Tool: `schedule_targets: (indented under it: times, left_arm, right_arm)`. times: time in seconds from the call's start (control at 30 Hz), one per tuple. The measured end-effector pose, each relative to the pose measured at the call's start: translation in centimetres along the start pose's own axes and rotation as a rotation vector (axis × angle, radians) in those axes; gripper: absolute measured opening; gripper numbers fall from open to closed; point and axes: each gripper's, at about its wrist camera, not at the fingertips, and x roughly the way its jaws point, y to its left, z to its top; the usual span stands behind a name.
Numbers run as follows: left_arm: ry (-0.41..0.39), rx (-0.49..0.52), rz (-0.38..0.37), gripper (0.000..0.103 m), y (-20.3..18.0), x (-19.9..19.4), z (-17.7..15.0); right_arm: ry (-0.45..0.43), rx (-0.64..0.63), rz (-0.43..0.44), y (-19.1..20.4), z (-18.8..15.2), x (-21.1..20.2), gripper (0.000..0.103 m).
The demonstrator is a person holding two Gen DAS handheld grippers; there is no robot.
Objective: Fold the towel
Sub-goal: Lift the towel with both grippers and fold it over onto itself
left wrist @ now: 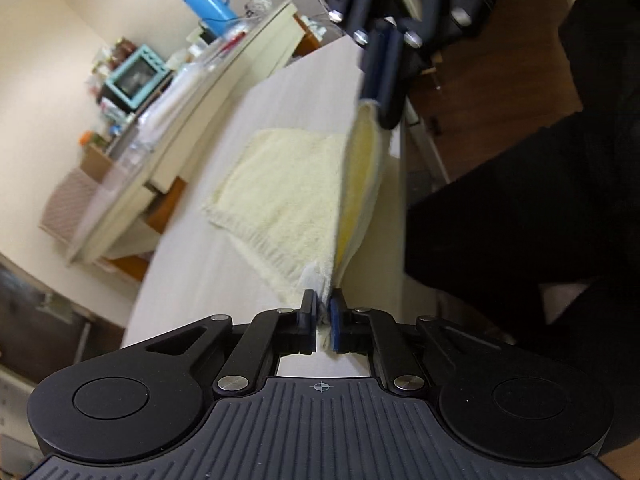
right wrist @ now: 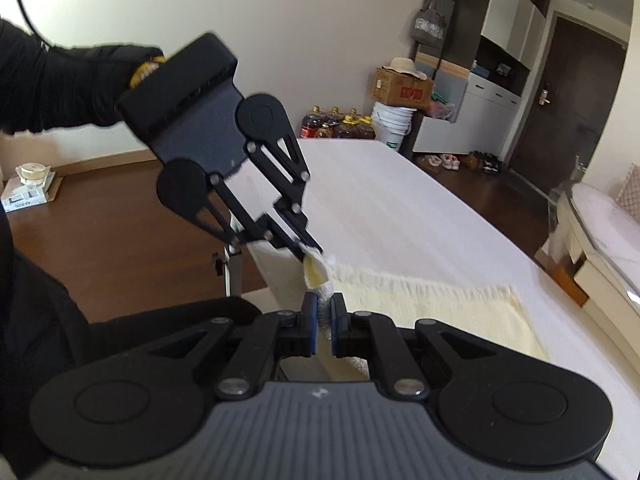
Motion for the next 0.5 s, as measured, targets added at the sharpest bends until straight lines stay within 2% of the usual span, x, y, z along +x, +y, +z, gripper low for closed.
schedule_targets:
  times: [0.03,0.2,0.23,0.4,0.5]
  left_arm:
    - [-0.002,-0.009,-0.006,0.007,0.1,0.0,0.0]
    - [-0.007,-0.044,-0.032,0.007,0.9,-0.1,0.3]
    - [-0.007,-0.050,-0.036,0.007,1.0,-0.2,0.4]
    - [0.001,-0.049,-0.037,0.007,0.4,-1.2,0.7]
    - [0.002,-0.041,-0.036,0.007,0.2,-1.7,1.0]
  right_arm:
    - [0.002,0.002,-0.011,0.3,-0.3,0.2,0.015]
    - [0.011,-0.001,-0.062,2.3,-1.5,0.6,0.019]
    - [0.015,-0.006,-0.075,2.7,-1.6,0.8,0.025]
    - [0.013,-0.041,-0.101,5.0,-2.4,0.6,0.036]
    - [0.009,-0.081,-0.130,6.3,-3.0,0.2,0.035]
